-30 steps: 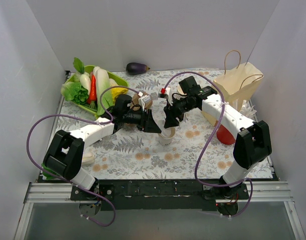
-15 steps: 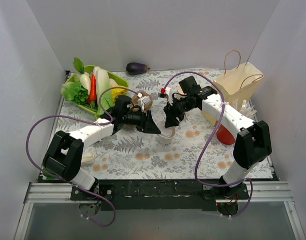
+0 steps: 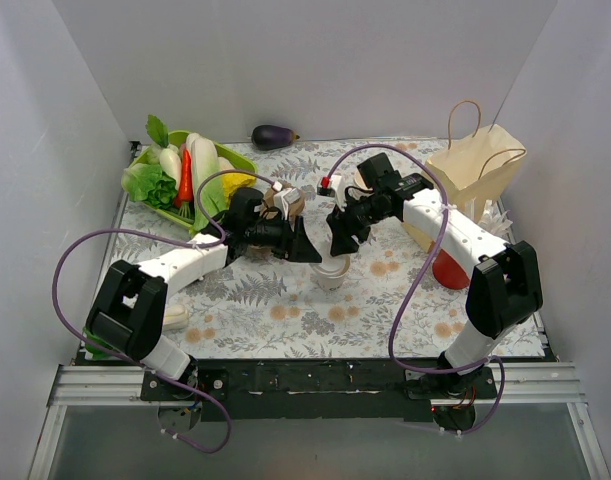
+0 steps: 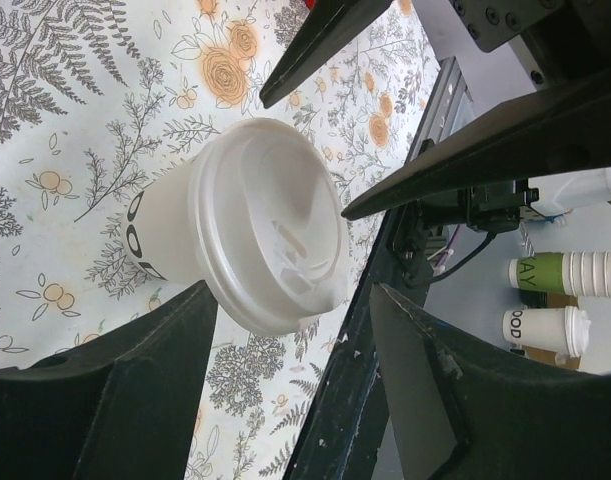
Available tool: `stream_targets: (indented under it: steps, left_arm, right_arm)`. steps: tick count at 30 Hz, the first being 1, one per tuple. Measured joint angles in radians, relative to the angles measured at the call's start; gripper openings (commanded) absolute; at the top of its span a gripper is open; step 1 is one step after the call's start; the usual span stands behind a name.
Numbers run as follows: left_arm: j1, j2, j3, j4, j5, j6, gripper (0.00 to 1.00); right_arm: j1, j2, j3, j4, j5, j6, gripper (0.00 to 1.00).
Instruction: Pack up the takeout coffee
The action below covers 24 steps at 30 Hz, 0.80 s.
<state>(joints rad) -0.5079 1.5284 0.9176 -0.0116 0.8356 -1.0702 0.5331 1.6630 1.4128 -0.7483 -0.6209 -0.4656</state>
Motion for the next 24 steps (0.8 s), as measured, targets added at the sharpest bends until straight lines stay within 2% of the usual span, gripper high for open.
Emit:
stream_targets:
  steps: [24]
  left_arm:
    - [-0.037, 0.055, 0.054, -0.026, -0.06, 0.008, 0.66]
  right_arm:
    - [-0.054, -0.002, -0.061, 0.02, 0.005, 0.098, 0.67]
